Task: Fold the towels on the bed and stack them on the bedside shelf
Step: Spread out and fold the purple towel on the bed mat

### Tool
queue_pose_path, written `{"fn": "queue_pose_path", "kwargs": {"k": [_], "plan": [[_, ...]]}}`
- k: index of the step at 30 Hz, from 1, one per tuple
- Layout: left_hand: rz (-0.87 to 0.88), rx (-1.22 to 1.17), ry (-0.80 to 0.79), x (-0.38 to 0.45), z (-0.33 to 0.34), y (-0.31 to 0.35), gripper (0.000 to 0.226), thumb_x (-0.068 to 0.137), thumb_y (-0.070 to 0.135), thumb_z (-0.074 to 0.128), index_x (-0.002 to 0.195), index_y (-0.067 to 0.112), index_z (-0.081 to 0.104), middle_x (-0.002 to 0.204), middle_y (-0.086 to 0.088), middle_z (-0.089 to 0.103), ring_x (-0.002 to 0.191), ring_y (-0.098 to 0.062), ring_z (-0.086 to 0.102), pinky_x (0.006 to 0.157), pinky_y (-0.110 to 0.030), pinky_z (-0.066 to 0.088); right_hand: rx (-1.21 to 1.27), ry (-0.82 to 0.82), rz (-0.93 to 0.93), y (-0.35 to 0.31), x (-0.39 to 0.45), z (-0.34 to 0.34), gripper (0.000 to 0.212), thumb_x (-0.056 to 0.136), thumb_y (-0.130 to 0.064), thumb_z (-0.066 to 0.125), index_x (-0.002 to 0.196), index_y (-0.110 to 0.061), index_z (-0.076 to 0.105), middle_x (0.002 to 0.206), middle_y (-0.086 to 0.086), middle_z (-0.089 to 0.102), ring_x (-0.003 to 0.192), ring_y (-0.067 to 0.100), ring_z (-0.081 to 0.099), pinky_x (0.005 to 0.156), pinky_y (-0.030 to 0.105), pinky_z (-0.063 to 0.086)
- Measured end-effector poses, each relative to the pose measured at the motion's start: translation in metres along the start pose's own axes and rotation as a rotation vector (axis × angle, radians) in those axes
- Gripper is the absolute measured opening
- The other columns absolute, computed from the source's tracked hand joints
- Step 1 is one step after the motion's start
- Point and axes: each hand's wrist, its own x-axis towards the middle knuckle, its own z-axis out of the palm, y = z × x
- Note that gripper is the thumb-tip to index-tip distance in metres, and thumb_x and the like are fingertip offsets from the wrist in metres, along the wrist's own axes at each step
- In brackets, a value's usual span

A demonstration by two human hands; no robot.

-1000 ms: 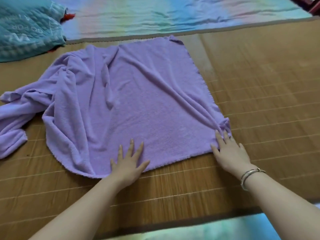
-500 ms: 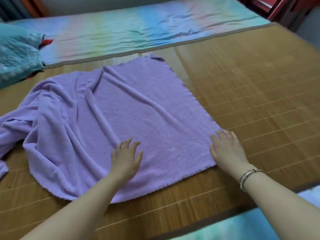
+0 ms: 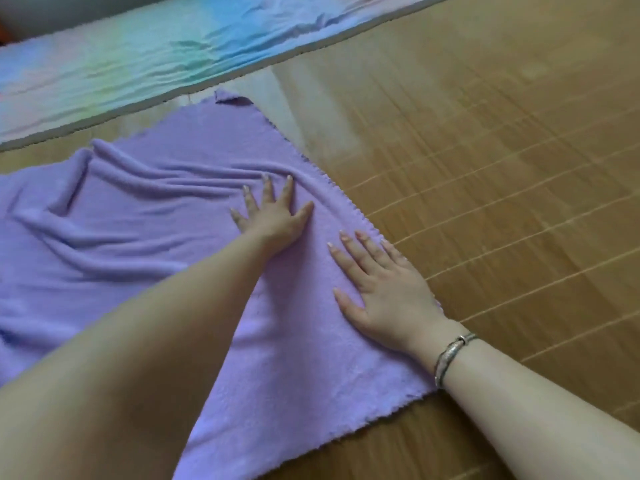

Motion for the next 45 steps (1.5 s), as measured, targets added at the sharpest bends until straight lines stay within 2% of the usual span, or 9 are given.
{"fn": "queue_pose_path", "kwargs": {"k": [11,16,22,27,31,33,38,42,45], "plan": [[0.197,-0.04,-0.046,0.032,0.045,0.331,0.073,0.087,0.07,0.03,0.148,0.046,-0.002,0.159,0.004,-0.02,0.144,-0.032,-0.021,0.111,-0.061,-0.011,-0.126,-0.116,0.17,0.307,-0.074,-0.1,0.063,0.092,-0.054,0.02,0.151,-0.031,0.019,0.158,-0.006,0.015,0.147,0.017,0.011,0.116,0.039,0.008],[0.372,-0.011,-0.079,0.032,0.068,0.473,0.077,0.085,0.072,0.032,0.148,0.047,-0.003,0.159,0.005,-0.019,0.144,-0.034,-0.019,0.11,-0.059,-0.013,-0.201,-0.1,0.277,0.419,-0.122,-0.137,0.063,0.093,-0.053,0.021,0.15,-0.027,0.025,0.157,-0.002,0.022,0.146,0.021,0.018,0.115,0.04,0.012],[0.516,-0.124,-0.095,0.039,0.068,0.52,0.069,0.09,0.057,0.045,0.149,0.043,0.012,0.161,0.006,-0.005,0.147,-0.031,-0.009,0.114,-0.055,-0.008,-0.225,-0.081,0.25,0.449,-0.13,-0.138,0.062,0.091,-0.05,0.03,0.145,-0.019,0.039,0.152,0.004,0.035,0.141,0.026,0.032,0.111,0.046,0.033],[0.599,-0.316,0.102,0.012,0.053,0.464,0.061,0.095,0.036,0.048,0.15,0.029,0.022,0.16,0.006,0.009,0.148,-0.014,0.003,0.117,-0.046,-0.005,-0.228,-0.088,0.302,0.437,-0.128,-0.144,0.064,0.087,-0.045,0.031,0.145,-0.019,0.039,0.152,0.005,0.036,0.141,0.026,0.031,0.111,0.046,0.03],[0.534,-0.316,0.16,-0.022,0.037,0.356,0.062,0.095,0.034,0.049,0.15,0.03,0.021,0.16,0.01,0.007,0.148,-0.014,0.0,0.116,-0.045,-0.006,-0.184,-0.05,0.448,0.39,-0.108,-0.158,0.071,0.078,-0.038,0.024,0.141,-0.01,0.043,0.15,0.013,0.036,0.142,0.027,0.029,0.113,0.05,0.025],[0.469,-0.298,0.15,-0.038,0.029,0.293,0.062,0.095,0.034,0.048,0.151,0.03,0.02,0.16,0.011,0.005,0.148,-0.014,-0.001,0.116,-0.045,-0.006,-0.164,0.007,0.474,0.354,-0.091,-0.16,0.06,0.081,-0.027,0.036,0.136,-0.004,0.047,0.147,0.017,0.04,0.138,0.031,0.036,0.109,0.052,0.03],[0.227,-0.261,0.192,-0.093,0.004,0.107,0.062,0.096,0.035,0.049,0.15,0.029,0.021,0.16,0.01,0.006,0.148,-0.016,0.0,0.116,-0.05,0.001,-0.121,0.019,0.197,0.194,-0.031,-0.14,0.056,0.074,-0.025,0.038,0.117,-0.001,0.062,0.127,0.021,0.059,0.118,0.035,0.058,0.091,0.055,0.047],[0.05,-0.208,0.222,-0.14,-0.018,-0.04,0.064,0.094,0.036,0.051,0.15,0.029,0.02,0.16,0.008,0.004,0.148,-0.019,0.001,0.115,-0.052,0.005,-0.031,-0.049,-0.031,0.037,0.006,-0.105,0.054,0.071,-0.023,0.053,0.121,-0.004,0.062,0.13,0.018,0.058,0.123,0.034,0.054,0.096,0.054,0.044],[-0.073,-0.201,0.202,-0.179,-0.035,-0.152,0.063,0.093,0.033,0.053,0.149,0.03,0.025,0.161,0.004,0.007,0.148,-0.022,0.003,0.114,-0.054,0.01,0.025,-0.111,-0.138,-0.081,0.024,-0.072,0.052,0.074,-0.028,0.05,0.12,-0.009,0.063,0.131,0.015,0.058,0.124,0.032,0.054,0.099,0.051,0.044]]}}
